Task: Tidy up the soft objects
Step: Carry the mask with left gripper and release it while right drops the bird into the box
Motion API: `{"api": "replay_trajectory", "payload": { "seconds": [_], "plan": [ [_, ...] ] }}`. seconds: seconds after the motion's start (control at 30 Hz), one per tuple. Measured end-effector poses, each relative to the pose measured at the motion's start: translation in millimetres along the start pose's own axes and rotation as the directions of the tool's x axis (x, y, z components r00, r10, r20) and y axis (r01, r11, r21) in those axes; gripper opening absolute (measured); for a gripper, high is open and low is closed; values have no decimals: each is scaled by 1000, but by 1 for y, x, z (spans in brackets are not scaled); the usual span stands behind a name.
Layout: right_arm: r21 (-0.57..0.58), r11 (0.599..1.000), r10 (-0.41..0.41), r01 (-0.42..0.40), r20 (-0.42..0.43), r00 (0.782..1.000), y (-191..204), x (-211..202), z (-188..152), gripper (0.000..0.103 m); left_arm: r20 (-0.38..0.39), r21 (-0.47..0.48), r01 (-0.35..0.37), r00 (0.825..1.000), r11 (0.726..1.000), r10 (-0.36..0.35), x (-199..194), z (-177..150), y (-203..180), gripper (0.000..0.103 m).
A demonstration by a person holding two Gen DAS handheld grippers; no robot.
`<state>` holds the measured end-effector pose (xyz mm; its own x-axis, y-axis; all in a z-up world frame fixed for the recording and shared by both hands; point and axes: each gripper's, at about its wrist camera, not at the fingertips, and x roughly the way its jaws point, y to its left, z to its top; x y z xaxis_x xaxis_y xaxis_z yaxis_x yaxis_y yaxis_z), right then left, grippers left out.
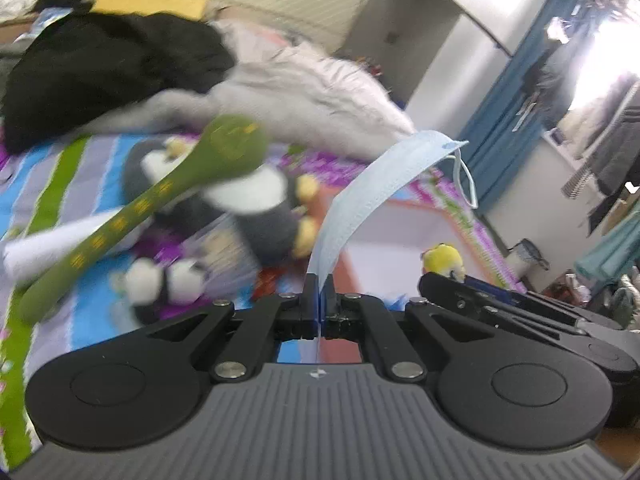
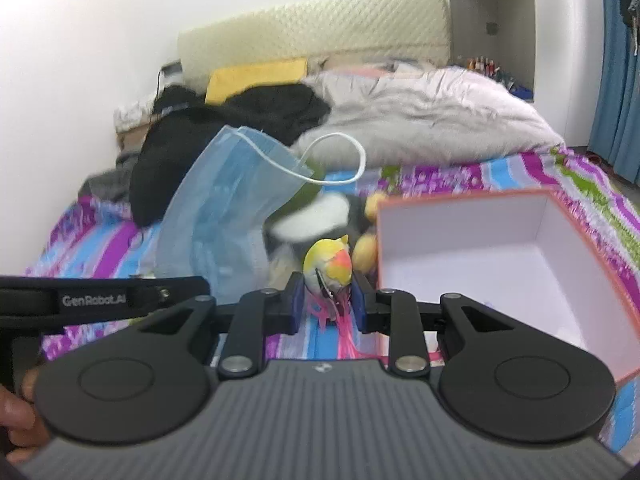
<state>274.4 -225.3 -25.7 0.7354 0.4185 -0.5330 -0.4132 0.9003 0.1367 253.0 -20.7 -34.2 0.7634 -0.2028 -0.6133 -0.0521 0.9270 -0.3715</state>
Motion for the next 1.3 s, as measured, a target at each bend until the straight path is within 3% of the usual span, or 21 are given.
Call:
{"api": "replay_trajectory", "payload": {
  "seconds": [0.2,0.37,0.53,0.73,0.97,1.13,1.17,1.23,1.3],
  "plan": [
    [-5,997,-76,77,30,997,-37,-5,33,28,-31,19,92,995,996,-92,28,39,-46,1],
    [54,993,-103,106,-61,993,-80,13,36,28,-113,21,159,981,987,-156,78,50,-79,1],
    [67,985,-145,158,-172,974,-115,31,15,28,-237,56,144,963,988,-127,140,32,-104,1],
    [153,968,-146,198,-294,945,-161,51,-15,28,-385,83,128,919,988,-87,199,0,-108,1],
    [179,956,-149,231,-383,912,-190,72,-51,28,-454,84,108,889,991,-58,239,-24,-106,1],
    [177,958,-138,224,-401,906,-196,78,-55,30,-464,94,96,885,991,-42,243,-29,-108,2],
    [174,959,-138,225,-405,904,-196,78,-55,30,-467,96,93,883,991,-37,241,-29,-109,3],
    [180,957,-138,227,-405,904,-196,76,-53,36,-473,97,89,880,991,-33,239,-27,-110,25],
    [185,956,-140,228,-394,908,-195,72,-49,43,-448,106,81,894,991,-25,232,-24,-109,39]
  ]
}}
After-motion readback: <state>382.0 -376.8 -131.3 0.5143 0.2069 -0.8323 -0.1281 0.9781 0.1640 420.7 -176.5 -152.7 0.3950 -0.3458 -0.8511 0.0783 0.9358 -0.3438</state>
